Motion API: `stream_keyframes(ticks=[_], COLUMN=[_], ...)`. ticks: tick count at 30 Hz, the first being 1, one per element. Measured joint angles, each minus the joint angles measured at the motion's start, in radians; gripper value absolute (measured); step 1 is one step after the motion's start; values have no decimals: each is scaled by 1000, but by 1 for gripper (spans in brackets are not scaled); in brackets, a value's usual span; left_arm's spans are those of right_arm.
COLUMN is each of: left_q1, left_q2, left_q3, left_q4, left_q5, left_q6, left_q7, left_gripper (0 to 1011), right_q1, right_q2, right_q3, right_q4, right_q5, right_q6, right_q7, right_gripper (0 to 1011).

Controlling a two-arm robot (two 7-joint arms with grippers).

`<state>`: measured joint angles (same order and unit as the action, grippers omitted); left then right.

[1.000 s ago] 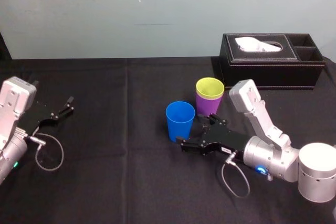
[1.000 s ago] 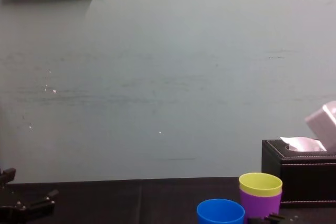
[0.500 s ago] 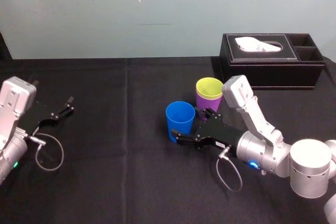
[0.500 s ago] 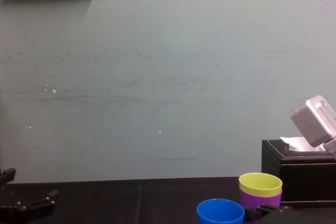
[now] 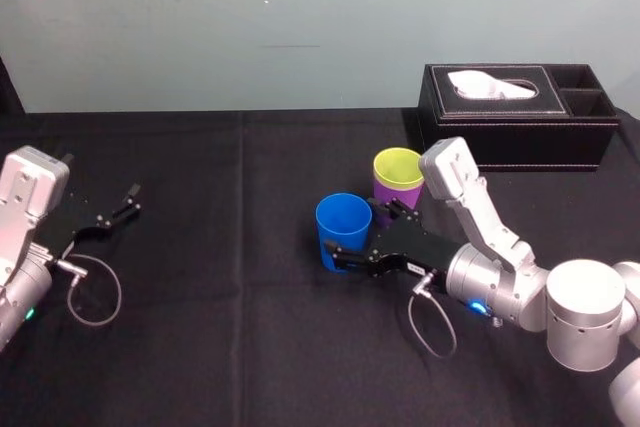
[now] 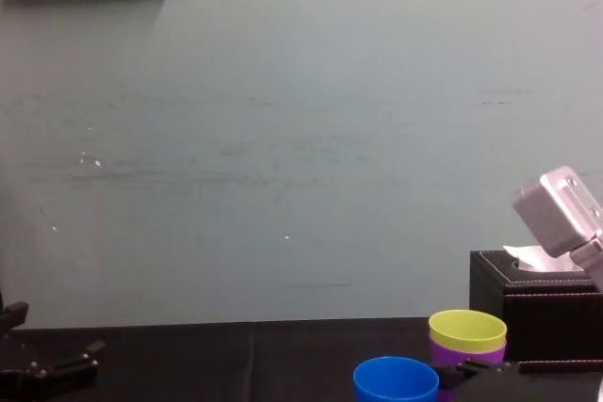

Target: Stack the three plastic cups sequentially using one hand.

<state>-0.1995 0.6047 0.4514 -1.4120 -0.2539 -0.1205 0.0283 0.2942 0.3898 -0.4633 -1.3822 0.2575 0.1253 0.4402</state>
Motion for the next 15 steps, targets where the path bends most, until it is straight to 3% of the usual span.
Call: stream_keyframes(ticks=[15], left_q1=[0], left_q2=[0], left_q3=[0], left_q4=[0], left_q5=[0], left_q6=[0], left_q7=[0], left_gripper=[1010], right_q1=[27], right_q2=[-34], right_q3=[-9], right_q4=[48], right_q5=[-37], right_q6=[-4], right_q7=[-7], right_gripper=[1003])
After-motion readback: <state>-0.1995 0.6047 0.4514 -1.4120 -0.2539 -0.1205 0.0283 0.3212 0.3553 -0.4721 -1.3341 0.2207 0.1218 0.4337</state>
